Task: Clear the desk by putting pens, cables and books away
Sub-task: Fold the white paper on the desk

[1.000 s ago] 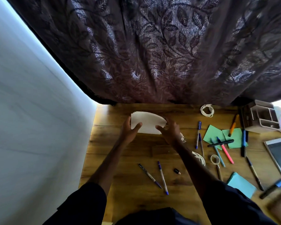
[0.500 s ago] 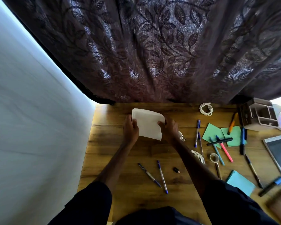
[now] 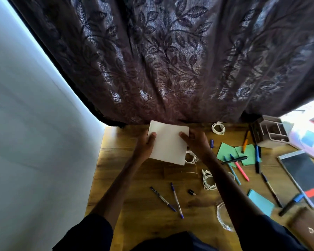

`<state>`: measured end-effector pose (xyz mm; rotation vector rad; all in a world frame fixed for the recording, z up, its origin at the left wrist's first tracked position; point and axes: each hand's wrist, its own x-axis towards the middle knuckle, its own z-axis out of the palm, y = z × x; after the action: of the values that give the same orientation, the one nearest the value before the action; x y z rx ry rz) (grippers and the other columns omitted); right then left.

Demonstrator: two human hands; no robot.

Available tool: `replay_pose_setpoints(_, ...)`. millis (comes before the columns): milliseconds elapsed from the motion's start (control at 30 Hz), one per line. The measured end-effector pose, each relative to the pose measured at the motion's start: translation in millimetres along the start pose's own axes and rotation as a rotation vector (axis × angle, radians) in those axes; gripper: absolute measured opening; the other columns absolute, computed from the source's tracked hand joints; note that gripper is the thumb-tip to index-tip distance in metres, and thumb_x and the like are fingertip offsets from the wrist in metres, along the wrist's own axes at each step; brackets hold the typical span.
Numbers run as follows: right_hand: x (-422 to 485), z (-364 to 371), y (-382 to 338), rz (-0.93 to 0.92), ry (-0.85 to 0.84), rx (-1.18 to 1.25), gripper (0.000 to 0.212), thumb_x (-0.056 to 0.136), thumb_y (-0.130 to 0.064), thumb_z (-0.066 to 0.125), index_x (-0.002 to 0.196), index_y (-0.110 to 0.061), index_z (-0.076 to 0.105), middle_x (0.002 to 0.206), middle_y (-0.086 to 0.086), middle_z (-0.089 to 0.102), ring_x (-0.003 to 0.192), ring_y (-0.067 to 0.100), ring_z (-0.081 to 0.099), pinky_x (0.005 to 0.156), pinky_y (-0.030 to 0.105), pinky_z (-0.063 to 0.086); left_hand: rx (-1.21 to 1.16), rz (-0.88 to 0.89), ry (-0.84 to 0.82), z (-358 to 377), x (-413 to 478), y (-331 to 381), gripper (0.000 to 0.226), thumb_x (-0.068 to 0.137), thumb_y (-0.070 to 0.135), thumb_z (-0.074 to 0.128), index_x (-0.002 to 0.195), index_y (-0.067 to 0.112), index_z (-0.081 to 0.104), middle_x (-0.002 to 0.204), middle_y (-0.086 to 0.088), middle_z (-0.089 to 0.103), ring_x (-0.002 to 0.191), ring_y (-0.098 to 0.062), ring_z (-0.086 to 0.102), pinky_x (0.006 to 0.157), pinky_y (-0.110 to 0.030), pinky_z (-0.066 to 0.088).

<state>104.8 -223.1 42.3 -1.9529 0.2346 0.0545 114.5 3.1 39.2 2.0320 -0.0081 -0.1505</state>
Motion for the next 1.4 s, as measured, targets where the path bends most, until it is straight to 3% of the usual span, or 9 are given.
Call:
replay_pose_setpoints(133,-22.2,-19.9,9.4,0.014,0.068,0.041,0.008,0.089,-0.028,0.074,0.085,-0.022,0.073,0.075,-0.009,0.075,0.070,0.013,0.073,0.057,0.040,0.063,0.029,-0.091,-0.099,2.2,-15.9,14.3,0.041,0.104,0.039,0.048,0.129,0.007,0.057,0.114,-0.016,0.068,0.100,-0.031,0.069,0.086,-0.052,0.059)
replay_pose_setpoints(233,-40.1,-37.8,17.9,0.060,0.195,0.046,0.016,0.088,-0.028,0.075,0.072,-0.031,0.072,0.067,-0.011,0.072,0.063,0.010,0.067,0.057,0.045,0.061,-0.100,-0.167,-0.217,6.0,-36.7,13.6,0.034,0.098,0.038,0.061,0.116,0.009,0.067,0.104,-0.009,0.074,0.087,-0.019,0.074,0.067,-0.034,0.063)
replay_pose_setpoints(333,-58.1,-53.6,23.5,0.068,0.293,-0.077,0.023,0.087,-0.033,0.073,0.073,-0.016,0.069,0.063,-0.003,0.067,0.057,0.013,0.056,0.051,0.045,0.054,-0.261,-0.235,-0.253,11.9,-59.2,11.8,0.025,0.093,0.029,0.071,0.107,0.008,0.072,0.099,-0.009,0.078,0.079,-0.018,0.077,0.063,-0.026,0.062)
replay_pose_setpoints(567,-101.8,-62.4,-4.2,-0.129,0.438,-0.424,0.022,0.091,-0.022,0.067,0.071,-0.013,0.070,0.065,-0.002,0.064,0.058,0.017,0.060,0.046,0.014,0.030,-0.227,-0.268,-0.086,42.6,-75.1,47.6,0.014,0.092,0.021,0.073,0.102,0.013,0.068,0.088,0.004,0.069,0.064,0.000,0.073,0.056,-0.019,0.058)
replay_pose_setpoints(733,-126.6,-43.5,-24.7,-0.214,0.411,-0.436,0.018,0.092,-0.030,0.069,0.104,-0.019,0.075,0.095,-0.006,0.074,0.067,0.002,0.059,0.051,0.002,0.030,-0.159,-0.185,-0.033,61.5,-81.2,74.3,0.008,0.089,0.018,0.076,0.084,0.016,0.070,0.076,0.005,0.069,0.056,-0.003,0.071,0.057,-0.026,0.062)
replay_pose_setpoints(900,-138.5,-34.4,-21.9,-0.288,0.260,-0.315,0.013,0.084,-0.030,0.080,0.095,-0.024,0.075,0.090,-0.012,0.074,0.067,-0.007,0.064,0.052,0.003,0.045,-0.248,-0.183,-0.042,65.7,-93.8,89.3,0.021,0.084,0.019,0.081,0.069,0.026,0.069,0.067,0.006,0.073,0.062,-0.011,0.075,0.057,-0.030,0.063)
replay_pose_setpoints(1033,-138.3,-39.7,-15.4,-0.357,0.236,-0.262,0.018,0.082,-0.034,0.082,0.097,-0.024,0.078,0.093,-0.014,0.076,0.071,-0.007,0.068,0.055,0.004,0.047,-0.316,-0.253,-0.061,63.3,-96.6,92.5,0.007,0.084,0.017,0.081,0.083,0.015,0.075,0.076,-0.001,0.075,0.064,-0.013,0.076,0.060,-0.029,0.064)
replay_pose_setpoints(1233,-144.2,-40.2,-7.2,-0.374,0.219,-0.325,0.028,0.085,-0.040,0.079,0.107,-0.023,0.078,0.104,-0.011,0.077,0.079,-0.005,0.072,0.060,0.006,0.053,-0.427,-0.337,-0.092,64.3,-102.3,95.5,0.026,0.089,0.012,0.076,0.104,-0.008,0.070,0.082,-0.011,0.074,0.061,-0.011,0.074,0.054,-0.022,0.060)
replay_pose_setpoints(1400,-147.7,-44.1,-5.9,-0.372,0.141,-0.452,0.032,0.086,-0.030,0.079,0.116,-0.022,0.074,0.115,-0.005,0.074,0.083,-0.002,0.070,0.063,0.007,0.053,-0.444,-0.368,-0.137,62.8,-101.8,99.0,0.028,0.099,0.034,0.061,0.091,0.009,0.069,0.093,-0.012,0.075,0.078,-0.020,0.077,0.060,-0.030,0.063)
